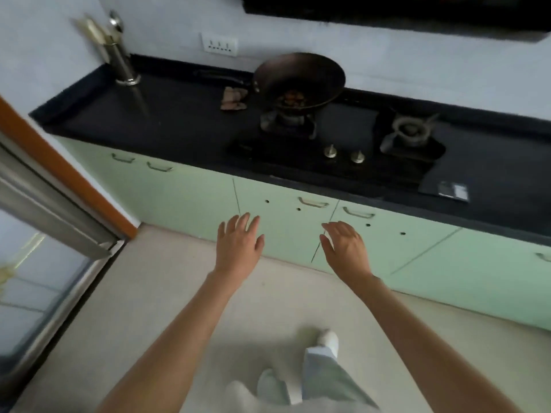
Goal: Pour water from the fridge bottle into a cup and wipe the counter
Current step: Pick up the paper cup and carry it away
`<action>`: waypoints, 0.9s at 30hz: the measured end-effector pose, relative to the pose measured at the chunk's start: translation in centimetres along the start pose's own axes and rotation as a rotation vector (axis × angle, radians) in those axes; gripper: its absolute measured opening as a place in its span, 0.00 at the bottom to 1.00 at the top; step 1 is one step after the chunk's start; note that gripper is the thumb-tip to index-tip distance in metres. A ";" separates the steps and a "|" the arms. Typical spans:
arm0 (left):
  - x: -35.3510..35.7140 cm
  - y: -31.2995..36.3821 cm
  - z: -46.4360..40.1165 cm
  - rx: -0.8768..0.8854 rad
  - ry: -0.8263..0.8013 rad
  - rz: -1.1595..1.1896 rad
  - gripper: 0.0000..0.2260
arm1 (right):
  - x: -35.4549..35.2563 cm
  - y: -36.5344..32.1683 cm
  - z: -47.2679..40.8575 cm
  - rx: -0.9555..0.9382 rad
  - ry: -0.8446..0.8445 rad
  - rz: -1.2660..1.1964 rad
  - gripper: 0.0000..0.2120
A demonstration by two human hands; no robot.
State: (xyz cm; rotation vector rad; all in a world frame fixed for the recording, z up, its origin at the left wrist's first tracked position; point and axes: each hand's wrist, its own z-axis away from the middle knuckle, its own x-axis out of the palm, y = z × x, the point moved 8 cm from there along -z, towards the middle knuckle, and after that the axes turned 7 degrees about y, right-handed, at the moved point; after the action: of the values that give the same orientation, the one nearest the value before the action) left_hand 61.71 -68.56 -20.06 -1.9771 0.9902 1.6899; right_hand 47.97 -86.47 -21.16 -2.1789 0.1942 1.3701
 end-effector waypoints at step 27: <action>5.0 49.9 2.7 0.691 -0.025 0.255 0.18 | -28.3 32.6 23.4 0.581 0.314 0.282 0.15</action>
State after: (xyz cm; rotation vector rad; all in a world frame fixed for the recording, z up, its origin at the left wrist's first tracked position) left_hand 24.89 -102.63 -17.07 -1.4124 1.6029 1.2278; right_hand 3.25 -106.22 -16.49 -1.8885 0.9256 0.9343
